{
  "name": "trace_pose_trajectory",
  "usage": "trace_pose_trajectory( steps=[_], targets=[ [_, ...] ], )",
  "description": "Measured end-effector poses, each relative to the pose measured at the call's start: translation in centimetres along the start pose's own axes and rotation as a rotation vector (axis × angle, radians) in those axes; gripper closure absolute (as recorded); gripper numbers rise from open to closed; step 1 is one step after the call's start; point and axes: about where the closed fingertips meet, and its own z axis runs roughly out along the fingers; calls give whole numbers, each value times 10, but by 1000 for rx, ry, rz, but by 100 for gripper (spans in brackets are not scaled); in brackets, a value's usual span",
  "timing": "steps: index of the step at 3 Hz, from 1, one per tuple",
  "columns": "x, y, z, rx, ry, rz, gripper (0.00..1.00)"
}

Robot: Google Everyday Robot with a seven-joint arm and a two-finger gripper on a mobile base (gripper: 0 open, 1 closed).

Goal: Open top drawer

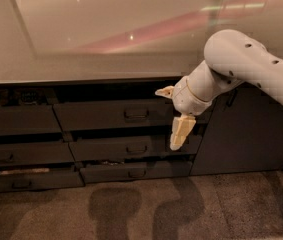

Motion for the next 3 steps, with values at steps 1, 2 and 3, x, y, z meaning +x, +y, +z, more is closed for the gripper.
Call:
trace_pose_trajectory(
  steps=[1,2,3],
  targets=[
    [20,-11,8,-34,-11,47,0],
    [56,-25,25,-98,12,121,0],
    [77,-32,35,-135,26,164,0]
  ],
)
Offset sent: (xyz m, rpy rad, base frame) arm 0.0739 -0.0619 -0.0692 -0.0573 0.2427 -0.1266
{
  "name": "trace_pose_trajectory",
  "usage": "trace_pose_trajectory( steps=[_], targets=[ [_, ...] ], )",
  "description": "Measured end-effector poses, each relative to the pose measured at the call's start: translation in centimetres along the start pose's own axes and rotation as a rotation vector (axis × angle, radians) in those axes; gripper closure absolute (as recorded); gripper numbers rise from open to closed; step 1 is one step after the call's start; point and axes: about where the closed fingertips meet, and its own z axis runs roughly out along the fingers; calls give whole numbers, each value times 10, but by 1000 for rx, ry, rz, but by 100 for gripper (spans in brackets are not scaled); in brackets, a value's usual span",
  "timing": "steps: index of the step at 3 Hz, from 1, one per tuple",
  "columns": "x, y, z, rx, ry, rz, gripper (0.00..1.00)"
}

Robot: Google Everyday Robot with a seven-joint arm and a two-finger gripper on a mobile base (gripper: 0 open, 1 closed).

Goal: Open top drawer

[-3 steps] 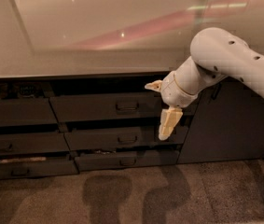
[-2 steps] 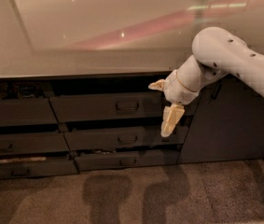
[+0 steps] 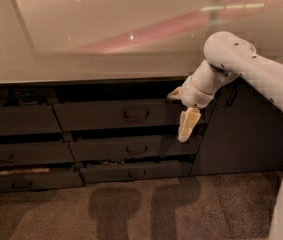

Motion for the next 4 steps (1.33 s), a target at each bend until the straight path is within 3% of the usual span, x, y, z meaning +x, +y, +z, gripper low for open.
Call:
trace_pose_trajectory(
  steps=[1,2,3,4],
  targets=[
    [1,-1,0,0,1,2,0],
    [-3,2,5,26,62,-26,0],
    [-9,11,6,99,111,-95,0],
    [-14,16,7,149,117,-140,0]
  ],
)
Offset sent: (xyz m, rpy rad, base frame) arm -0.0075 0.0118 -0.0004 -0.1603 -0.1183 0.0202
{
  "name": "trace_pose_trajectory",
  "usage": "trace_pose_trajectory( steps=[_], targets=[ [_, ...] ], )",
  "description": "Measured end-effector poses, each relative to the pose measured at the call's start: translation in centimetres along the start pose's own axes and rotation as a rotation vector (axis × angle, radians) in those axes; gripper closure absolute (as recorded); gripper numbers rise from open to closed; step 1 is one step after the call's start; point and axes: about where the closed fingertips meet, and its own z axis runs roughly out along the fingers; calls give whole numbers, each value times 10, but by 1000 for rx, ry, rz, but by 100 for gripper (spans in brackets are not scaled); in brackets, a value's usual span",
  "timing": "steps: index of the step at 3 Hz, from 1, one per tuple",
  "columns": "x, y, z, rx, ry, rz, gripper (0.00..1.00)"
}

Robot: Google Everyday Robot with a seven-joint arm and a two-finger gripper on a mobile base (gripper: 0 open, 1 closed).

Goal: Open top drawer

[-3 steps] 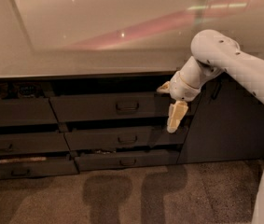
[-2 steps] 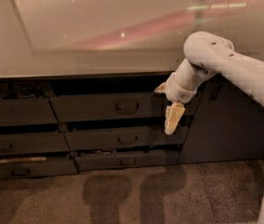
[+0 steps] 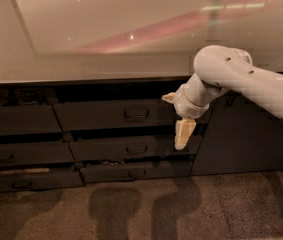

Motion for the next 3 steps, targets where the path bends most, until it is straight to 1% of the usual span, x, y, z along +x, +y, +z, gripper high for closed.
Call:
trace_pose_trajectory(
  steps=[1,2,3],
  targets=[
    [0,0,0,0,0,0,0],
    [8,-4,2,6,10,29,0],
    [33,-21,15,-36,46,95,0]
  ],
)
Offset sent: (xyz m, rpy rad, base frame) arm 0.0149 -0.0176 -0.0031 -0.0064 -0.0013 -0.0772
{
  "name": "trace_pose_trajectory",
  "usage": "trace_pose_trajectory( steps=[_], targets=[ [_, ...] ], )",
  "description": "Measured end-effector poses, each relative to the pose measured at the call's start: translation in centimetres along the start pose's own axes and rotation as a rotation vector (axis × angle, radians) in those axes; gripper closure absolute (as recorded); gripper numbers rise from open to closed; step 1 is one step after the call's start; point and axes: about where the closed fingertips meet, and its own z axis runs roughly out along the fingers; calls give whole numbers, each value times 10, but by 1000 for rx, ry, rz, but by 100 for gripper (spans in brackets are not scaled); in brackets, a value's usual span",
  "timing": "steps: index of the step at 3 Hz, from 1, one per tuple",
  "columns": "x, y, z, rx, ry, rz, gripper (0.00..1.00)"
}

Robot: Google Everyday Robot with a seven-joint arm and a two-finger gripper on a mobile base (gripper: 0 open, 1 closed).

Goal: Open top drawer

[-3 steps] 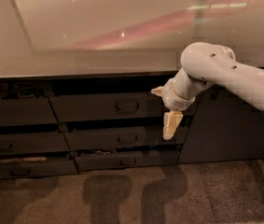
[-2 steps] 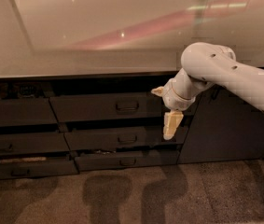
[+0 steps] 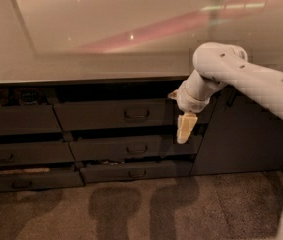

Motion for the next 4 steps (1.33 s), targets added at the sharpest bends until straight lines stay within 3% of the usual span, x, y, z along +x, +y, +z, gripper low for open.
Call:
trace_pose_trajectory(
  steps=[1,2,3,4],
  targets=[
    [20,-31,8,-47,29,59,0],
    [20,-31,8,-47,29,59,0],
    [37,-32,37,-96,29,86,0],
    [37,-32,37,-96,29,86,0]
  ],
)
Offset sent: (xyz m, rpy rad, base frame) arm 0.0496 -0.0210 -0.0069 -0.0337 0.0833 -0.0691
